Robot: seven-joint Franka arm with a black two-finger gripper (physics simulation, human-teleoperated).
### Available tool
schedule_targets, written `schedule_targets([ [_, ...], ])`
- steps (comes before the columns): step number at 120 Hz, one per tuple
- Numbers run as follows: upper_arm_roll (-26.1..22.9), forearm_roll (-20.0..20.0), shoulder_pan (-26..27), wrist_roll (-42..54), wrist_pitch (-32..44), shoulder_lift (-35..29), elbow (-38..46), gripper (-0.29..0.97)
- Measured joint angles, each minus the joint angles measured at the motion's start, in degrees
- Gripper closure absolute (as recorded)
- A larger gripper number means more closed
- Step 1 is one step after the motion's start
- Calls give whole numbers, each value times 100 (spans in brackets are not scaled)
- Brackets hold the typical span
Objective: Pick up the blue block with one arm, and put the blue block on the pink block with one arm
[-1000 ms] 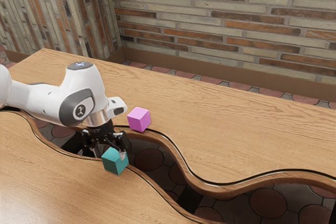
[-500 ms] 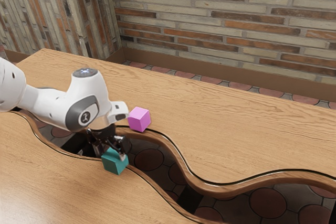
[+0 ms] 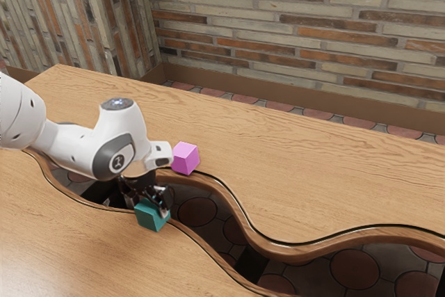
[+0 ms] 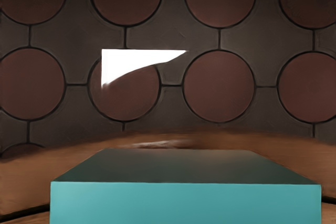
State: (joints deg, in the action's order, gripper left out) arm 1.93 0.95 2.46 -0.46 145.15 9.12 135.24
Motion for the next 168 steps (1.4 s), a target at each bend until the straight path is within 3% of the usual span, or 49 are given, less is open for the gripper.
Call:
schedule_targets([
  [36, 0, 22, 0, 105, 163, 140, 3, 1],
  [55, 0, -20, 6, 64, 201, 97, -4, 26],
  [74, 9, -100, 3, -18, 215, -12, -107, 33],
  [109, -29, -661, -140, -138, -563, 409, -2061, 37],
  [168, -132, -862, -270, -60, -1152, 1416, -3458, 37],
])
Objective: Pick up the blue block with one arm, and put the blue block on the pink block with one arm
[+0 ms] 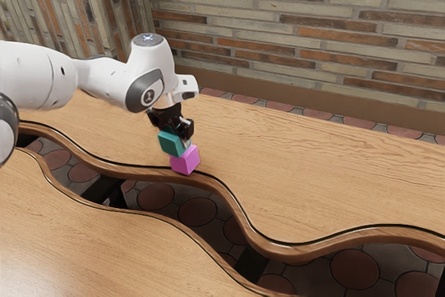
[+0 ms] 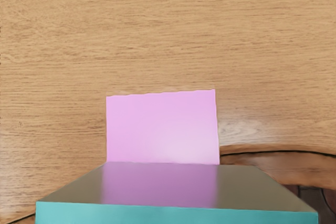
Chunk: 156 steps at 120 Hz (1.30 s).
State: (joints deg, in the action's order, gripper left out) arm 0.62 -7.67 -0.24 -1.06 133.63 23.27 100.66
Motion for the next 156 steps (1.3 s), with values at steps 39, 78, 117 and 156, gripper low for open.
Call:
schedule_targets([
  [39, -52, 7, -80, 176, -141, 426, -586, 37],
  [78, -62, 98, -121, 343, -174, 609, -754, 25],
  [117, -16, 192, 217, 517, -582, -1307, -448, 6],
  [156, -46, 675, 240, 341, -2398, -2929, 409, 1],
])
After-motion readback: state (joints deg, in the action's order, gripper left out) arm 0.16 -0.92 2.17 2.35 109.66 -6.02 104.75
